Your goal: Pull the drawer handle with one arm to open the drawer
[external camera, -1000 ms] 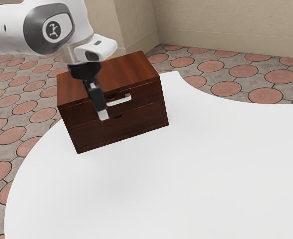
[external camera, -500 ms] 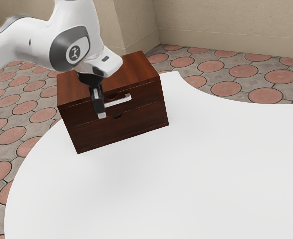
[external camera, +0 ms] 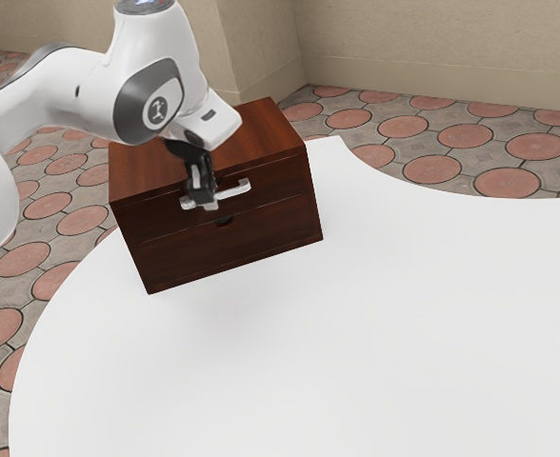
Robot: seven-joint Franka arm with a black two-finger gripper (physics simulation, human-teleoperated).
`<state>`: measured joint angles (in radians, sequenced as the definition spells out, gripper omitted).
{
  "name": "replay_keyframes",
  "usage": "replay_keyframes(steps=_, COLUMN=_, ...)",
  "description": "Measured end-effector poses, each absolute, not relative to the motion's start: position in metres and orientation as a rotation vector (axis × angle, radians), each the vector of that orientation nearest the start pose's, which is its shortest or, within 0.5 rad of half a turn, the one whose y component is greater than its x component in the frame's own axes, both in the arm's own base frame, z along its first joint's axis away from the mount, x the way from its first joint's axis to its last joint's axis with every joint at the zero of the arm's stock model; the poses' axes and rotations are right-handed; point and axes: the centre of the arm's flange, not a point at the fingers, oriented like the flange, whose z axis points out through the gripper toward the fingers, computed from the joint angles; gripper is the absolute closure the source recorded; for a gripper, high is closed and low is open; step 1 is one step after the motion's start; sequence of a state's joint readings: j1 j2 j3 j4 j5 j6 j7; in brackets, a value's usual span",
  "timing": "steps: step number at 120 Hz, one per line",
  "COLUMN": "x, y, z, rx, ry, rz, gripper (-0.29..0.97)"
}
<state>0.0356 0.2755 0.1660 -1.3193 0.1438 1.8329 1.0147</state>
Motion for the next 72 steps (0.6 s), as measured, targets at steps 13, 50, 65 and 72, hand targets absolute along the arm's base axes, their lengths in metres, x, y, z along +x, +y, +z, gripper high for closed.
replay_keyframes(steps=13, x=0.655, y=0.135, z=0.605, rx=-2.58, ry=1.18, rz=-0.135, gripper=0.5)
replay_keyframes(steps=50, x=0.67, y=0.146, z=0.589, rx=-2.556, ry=1.224, rz=-0.121, gripper=0.5)
replay_keyframes(steps=65, x=0.672, y=0.152, z=0.582, rx=-2.559, ry=1.232, rz=-0.115, gripper=0.5)
replay_keyframes(steps=72, x=0.673, y=0.154, z=0.577, rx=-2.563, ry=1.236, rz=-0.112, gripper=0.49)
